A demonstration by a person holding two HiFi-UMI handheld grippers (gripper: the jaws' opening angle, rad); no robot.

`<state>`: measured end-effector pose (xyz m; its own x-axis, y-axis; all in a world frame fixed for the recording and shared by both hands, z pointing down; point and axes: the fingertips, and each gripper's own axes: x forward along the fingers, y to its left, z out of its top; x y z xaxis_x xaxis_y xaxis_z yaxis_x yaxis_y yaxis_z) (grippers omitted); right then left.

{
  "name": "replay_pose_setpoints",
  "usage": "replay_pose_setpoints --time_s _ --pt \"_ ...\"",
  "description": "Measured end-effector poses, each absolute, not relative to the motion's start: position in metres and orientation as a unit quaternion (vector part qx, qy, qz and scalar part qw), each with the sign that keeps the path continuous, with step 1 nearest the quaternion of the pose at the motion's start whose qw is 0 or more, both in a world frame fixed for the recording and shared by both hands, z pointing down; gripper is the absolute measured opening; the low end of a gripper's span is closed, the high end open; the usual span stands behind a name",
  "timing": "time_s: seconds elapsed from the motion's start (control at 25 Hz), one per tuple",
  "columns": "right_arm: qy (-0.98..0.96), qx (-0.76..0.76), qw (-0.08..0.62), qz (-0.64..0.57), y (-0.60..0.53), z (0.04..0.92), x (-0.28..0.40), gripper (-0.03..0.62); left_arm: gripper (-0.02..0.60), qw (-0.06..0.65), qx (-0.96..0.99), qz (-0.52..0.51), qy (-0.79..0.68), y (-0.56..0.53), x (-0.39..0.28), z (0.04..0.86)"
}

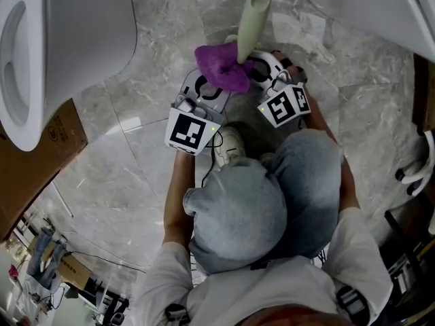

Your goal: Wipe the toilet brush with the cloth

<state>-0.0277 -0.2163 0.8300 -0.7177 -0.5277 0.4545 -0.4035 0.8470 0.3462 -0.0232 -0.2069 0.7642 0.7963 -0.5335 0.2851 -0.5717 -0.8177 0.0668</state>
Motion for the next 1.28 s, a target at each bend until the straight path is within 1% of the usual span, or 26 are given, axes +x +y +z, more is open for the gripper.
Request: replay_pose_setpoints --time_s 0.2,0.32,0.48,0.64,0.76,0.84,0.92,0.96,1.08,1.28 --pt "-0.919 0.256 0.277 -0.115 -0.216 0.830 -0.027 0.072 0.066 0.075 0.943 0.131 -0.297 -0.204 -0.026 0.769" --pt "-0.919 0.265 0.273 -0.105 -0.215 0.830 -0.025 0.091 0.067 0.074 0.942 0.112 -0.308 -0.204 -0.029 0.763" --pt "-0.919 0.285 0.258 -0.087 -0.214 0.822 -0.017 0.117 0.067 0.084 0.937 0.093 -0.326 -0.202 -0.038 0.753" --pt "-0.922 0.299 0.236 -0.070 -0.207 0.808 -0.007 0.117 0.067 0.089 0.931 0.083 -0.344 -0.200 -0.051 0.745" --pt "-0.920 0.319 0.217 -0.062 -0.203 0.801 0.007 0.095 0.067 0.087 0.925 0.079 -0.361 -0.199 -0.059 0.742" --pt "-0.914 0.346 0.207 -0.050 -0.205 0.798 0.019 0.061 0.067 0.083 0.920 0.079 -0.375 -0.199 -0.065 0.740" --pt "-0.906 0.376 0.195 -0.028 -0.210 0.798 0.030 0.010 0.067 0.078 0.913 0.081 -0.391 -0.201 -0.070 0.740" --pt "-0.902 0.391 0.184 -0.012 -0.214 0.798 0.036 -0.002 0.067 0.078 0.910 0.081 -0.399 -0.203 -0.072 0.741" --pt "-0.894 0.418 0.159 0.034 -0.222 0.799 0.049 -0.005 0.067 0.077 0.901 0.083 -0.418 -0.209 -0.075 0.744" --pt "-0.894 0.424 0.136 0.043 -0.222 0.790 0.049 -0.005 0.067 0.071 0.894 0.081 -0.435 -0.214 -0.073 0.742"
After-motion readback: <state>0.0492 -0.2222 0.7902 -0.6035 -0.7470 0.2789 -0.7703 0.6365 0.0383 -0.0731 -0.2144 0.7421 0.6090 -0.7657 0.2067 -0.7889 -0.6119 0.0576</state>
